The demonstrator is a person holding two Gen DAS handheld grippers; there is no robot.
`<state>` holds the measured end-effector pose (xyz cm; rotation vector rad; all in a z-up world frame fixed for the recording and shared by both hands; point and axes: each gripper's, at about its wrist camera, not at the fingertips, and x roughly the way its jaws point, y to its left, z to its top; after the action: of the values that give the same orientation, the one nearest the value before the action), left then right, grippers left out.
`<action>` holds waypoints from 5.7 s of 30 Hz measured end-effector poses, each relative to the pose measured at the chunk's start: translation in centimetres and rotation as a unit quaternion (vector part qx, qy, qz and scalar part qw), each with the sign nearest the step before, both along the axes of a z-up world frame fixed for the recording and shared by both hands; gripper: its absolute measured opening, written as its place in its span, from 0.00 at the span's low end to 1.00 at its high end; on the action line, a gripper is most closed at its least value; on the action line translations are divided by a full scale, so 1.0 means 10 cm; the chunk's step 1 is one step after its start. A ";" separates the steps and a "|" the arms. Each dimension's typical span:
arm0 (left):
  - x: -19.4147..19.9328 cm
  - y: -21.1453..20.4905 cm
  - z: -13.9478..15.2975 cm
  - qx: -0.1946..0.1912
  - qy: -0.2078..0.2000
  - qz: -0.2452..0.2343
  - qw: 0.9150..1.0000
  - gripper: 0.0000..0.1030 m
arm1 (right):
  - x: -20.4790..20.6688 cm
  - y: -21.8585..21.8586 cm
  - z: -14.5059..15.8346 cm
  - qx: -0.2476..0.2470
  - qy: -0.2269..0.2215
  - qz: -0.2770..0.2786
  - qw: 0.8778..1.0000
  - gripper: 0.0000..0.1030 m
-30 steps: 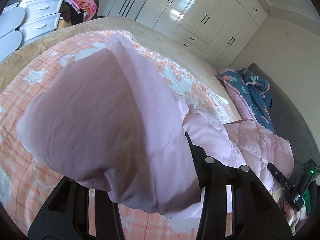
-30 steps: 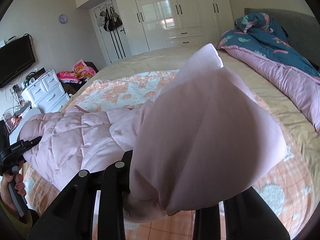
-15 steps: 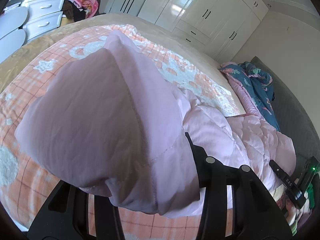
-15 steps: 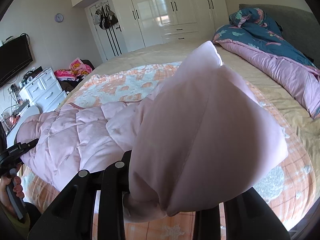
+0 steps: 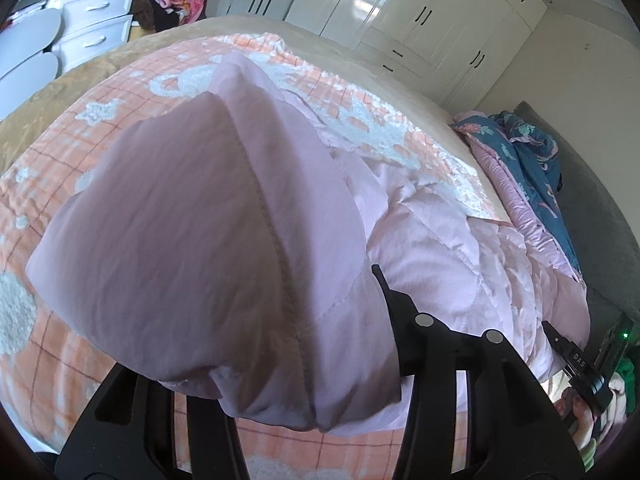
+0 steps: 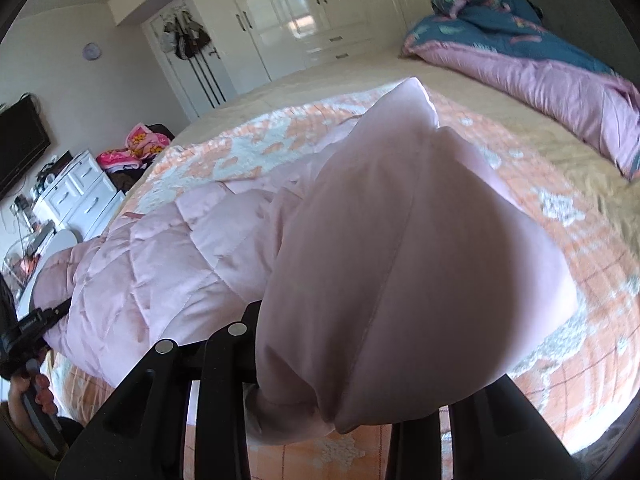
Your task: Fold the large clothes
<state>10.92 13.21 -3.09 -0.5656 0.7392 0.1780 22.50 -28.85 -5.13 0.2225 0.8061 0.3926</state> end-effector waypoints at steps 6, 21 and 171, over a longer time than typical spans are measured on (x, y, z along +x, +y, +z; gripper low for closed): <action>-0.02 -0.02 -0.09 0.003 0.014 0.004 1.000 0.42 | 0.03 -0.03 -0.16 0.006 0.039 -0.017 0.999 0.46; -0.15 -0.01 -0.09 -0.004 0.025 0.012 1.000 0.60 | -0.23 -0.29 -0.18 0.032 0.075 -0.047 0.996 0.85; -1.14 -1.29 0.71 0.128 -0.053 -0.105 0.985 0.91 | -1.98 0.27 0.80 -0.068 -0.133 0.064 0.987 0.96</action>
<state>-0.44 0.27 3.97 -0.2484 0.6556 0.0459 2.73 -26.17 2.91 -0.0094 0.5814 0.4751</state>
